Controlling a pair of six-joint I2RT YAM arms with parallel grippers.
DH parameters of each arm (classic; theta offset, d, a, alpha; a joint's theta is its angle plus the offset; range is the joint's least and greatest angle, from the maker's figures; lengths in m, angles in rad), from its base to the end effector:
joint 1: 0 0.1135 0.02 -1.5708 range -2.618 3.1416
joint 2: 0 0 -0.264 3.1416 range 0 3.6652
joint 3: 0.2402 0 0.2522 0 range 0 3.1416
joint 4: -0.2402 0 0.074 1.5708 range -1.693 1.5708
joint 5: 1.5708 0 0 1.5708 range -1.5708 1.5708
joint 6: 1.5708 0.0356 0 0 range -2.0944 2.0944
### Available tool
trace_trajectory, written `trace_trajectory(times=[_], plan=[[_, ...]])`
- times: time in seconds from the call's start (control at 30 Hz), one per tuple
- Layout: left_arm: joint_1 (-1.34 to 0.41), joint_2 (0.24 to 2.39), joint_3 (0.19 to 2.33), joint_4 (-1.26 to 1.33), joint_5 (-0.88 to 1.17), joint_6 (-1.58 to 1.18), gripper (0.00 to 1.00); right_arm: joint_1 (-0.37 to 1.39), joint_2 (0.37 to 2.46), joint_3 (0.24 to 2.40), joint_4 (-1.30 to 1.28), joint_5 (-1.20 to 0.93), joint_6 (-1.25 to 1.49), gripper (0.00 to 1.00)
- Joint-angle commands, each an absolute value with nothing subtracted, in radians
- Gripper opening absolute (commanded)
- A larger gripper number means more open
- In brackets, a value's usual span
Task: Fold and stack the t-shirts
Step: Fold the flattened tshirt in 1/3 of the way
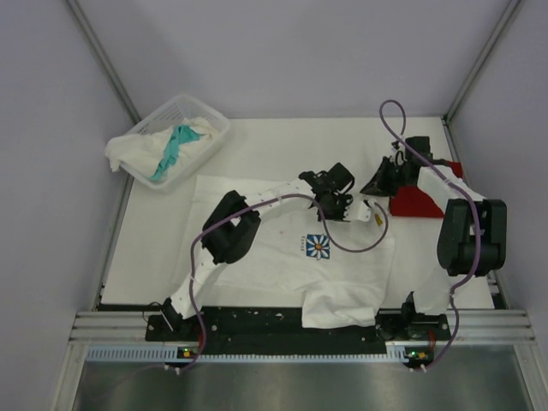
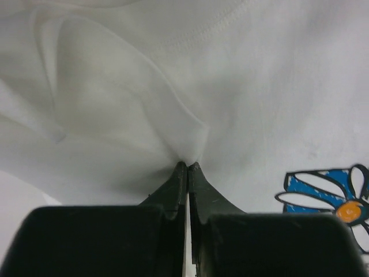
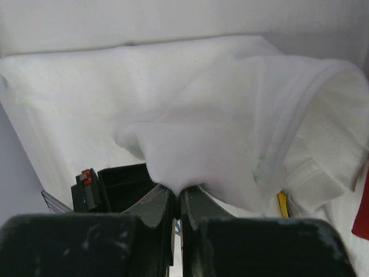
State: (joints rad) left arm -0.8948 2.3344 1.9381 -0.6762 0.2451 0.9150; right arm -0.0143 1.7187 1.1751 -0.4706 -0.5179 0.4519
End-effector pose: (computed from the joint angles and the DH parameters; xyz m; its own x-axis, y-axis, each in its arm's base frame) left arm 0.3083 -0.3982 0.1697 0.3222 0.8272 -0.4604 0.9413 -0.2281 0.2488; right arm 0.3552 0.0125 0.2102 -0.8725 0.3919 -0.2917 0.1467 0.7796 0.6088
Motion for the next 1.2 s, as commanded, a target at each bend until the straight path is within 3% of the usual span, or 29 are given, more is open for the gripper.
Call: trace_trajectory(times=[0.0, 0.47, 0.9, 1.0, 1.07, 1.17], plan=[[-0.845, 2.156, 1.869, -0.712, 0.319, 0.919, 0.00, -0.006, 1.592, 1.123, -0.514, -0.551, 0.402, 0.00], [-0.773, 2.052, 1.709, -0.919, 0.537, 1.126, 0.00, 0.052, 1.384, 0.758, -0.443, -0.555, 0.483, 0.00], [-0.770, 2.124, 1.749, -0.966, 0.594, 1.152, 0.00, 0.054, 1.293, 0.591, -0.456, -0.466, 0.546, 0.00], [-0.770, 2.151, 1.767, -1.000, 0.571, 1.173, 0.00, 0.055, 1.279, 0.578, -0.462, -0.469, 0.548, 0.11], [-0.770, 2.155, 1.776, -1.032, 0.566, 1.190, 0.14, 0.054, 1.261, 0.580, -0.478, -0.448, 0.545, 0.20], [-0.770, 2.142, 1.796, -1.101, 0.566, 1.232, 0.44, 0.054, 1.203, 0.609, -0.524, -0.393, 0.546, 0.34]])
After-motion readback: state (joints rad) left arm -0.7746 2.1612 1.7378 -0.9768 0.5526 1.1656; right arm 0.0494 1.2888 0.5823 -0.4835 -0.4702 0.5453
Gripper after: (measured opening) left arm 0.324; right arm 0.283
